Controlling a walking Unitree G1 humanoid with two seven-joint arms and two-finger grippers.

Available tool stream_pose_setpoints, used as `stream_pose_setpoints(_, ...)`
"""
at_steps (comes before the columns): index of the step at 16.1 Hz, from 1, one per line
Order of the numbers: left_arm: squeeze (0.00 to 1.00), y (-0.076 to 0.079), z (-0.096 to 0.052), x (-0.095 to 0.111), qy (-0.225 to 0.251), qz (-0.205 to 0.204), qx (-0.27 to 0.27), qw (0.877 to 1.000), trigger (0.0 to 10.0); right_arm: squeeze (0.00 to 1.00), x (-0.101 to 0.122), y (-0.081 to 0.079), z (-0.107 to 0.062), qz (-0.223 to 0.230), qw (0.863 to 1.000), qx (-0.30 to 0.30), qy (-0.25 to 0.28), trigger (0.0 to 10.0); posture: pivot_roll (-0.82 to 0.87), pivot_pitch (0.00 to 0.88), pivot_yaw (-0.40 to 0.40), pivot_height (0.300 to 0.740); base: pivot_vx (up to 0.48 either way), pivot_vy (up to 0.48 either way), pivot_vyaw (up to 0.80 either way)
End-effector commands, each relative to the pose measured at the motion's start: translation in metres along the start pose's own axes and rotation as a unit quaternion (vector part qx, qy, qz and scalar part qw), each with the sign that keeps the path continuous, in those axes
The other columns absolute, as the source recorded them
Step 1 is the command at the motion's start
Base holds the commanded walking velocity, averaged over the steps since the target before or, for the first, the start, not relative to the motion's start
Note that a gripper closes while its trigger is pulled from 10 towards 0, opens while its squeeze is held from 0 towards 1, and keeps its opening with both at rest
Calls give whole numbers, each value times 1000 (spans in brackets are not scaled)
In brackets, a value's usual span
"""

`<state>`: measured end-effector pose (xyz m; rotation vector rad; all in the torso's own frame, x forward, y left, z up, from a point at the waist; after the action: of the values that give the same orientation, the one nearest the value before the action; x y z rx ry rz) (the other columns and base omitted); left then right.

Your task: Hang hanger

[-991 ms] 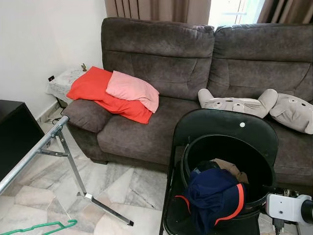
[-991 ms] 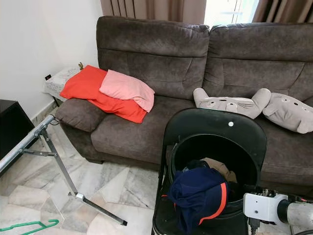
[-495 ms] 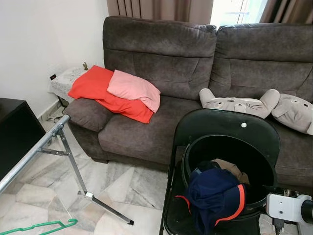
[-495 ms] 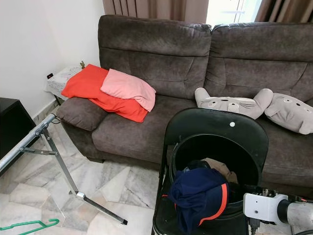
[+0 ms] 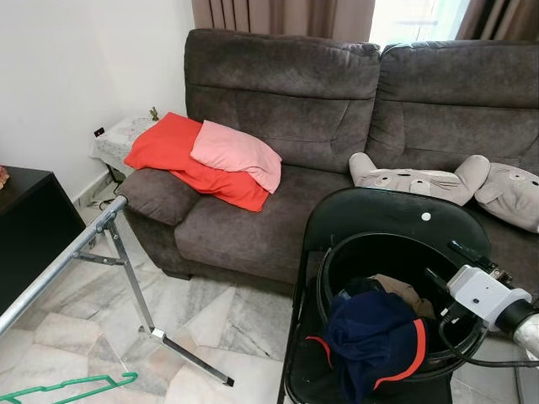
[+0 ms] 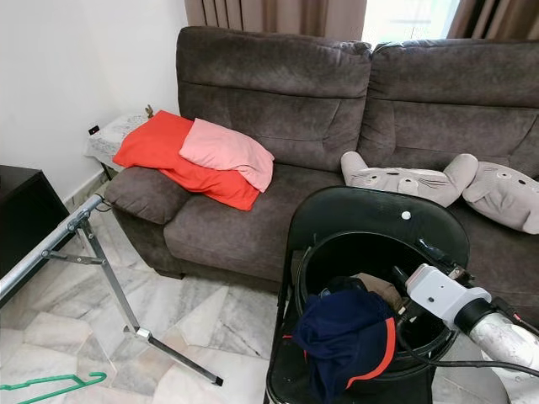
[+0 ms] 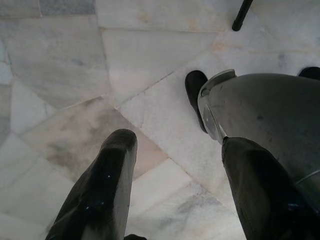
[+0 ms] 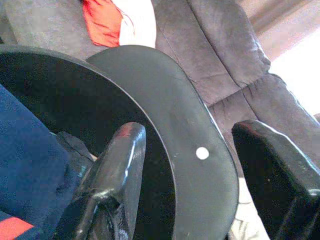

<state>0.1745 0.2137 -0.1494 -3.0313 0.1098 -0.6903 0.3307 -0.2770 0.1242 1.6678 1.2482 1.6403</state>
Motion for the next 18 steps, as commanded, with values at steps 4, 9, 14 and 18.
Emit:
stream_pose_setpoints(4, 0, -1, 0, -2, -4, 0, -1, 1000, 10000, 0, -7, 50, -7, 138, 969, -207, -11, 10000, -21, 0, 39, 740, 0, 0, 0)
stream_pose_setpoints(9, 0, -5, -1, -4, -1, -1, 6, 1000, 10000, 0, -16, -10, -22, 476, 806, -349, -37, 10000, -1, 0, 38, 740, 0, 0, 0)
stream_pose_setpoints(14, 0, -5, -1, -6, -4, -1, 7, 1000, 10000, 0, -12, -11, -25, 488, 796, -356, -52, 10000, -5, 0, 34, 740, 0, 0, 0)
stream_pose_setpoints(18, 0, -3, -1, -7, -4, -1, 3, 1000, 10000, 0, -6, -8, -20, 482, 804, -346, -46, 10000, -15, 0, 36, 740, 0, 0, 0)
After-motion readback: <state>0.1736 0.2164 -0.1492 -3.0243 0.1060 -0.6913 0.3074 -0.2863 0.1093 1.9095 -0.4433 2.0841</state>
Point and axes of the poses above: a point about 5 cm out from each wrist's last joint towards the gripper, its own z axis pointing out of the wrist towards the gripper, its own x axis along the axis of the wrist's last joint, y = z × x, the point moved 6 cm from there along z, pointing out of the wrist towards the gripper, and after that the axes turned 7 degrees about -z, right-handed, at the moved point
